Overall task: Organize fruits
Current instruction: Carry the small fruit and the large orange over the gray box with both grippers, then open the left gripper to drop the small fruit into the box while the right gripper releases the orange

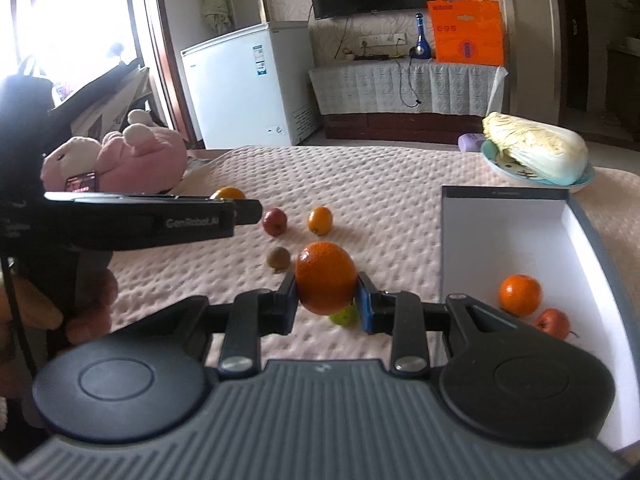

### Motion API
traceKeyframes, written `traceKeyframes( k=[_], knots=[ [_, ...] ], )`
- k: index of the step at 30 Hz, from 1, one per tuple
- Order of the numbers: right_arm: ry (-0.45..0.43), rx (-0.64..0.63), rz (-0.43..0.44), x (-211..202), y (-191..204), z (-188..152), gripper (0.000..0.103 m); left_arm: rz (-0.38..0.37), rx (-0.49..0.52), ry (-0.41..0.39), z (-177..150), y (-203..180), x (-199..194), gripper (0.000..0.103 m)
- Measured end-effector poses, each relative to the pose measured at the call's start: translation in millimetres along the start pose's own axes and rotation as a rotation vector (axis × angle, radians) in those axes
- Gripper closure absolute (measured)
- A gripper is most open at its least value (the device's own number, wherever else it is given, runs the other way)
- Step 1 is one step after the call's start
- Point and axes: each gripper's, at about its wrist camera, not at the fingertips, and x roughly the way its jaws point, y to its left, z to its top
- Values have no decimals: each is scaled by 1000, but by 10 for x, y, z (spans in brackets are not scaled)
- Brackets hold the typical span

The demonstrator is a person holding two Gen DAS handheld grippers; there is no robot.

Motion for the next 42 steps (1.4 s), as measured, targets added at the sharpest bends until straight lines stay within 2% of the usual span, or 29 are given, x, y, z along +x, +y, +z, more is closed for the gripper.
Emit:
traceKeyframes(
  k=[7,16,22,27,39,42],
  knots=[
    [-21,31,-67,-186,-255,-21,69,-45,62,-30,30,-407,50,67],
    [-5,76,-190,-358,-705,-155,69,-153,52,-62,116,-948,183,67],
    [19,76,-203,-328,-769,-194,69,-206,103,-66,117,-1405,353,67],
    [40,72,-206,-308,-787,-206,69,-238,114,-37,108,-1629,546,67],
    [55,96,-235,-293,-934,-228,70,-305,121,22,82,-1877,962,67],
    [60,98,-241,-285,-962,-236,70,-307,115,17,86,-1883,953,59]
  ],
)
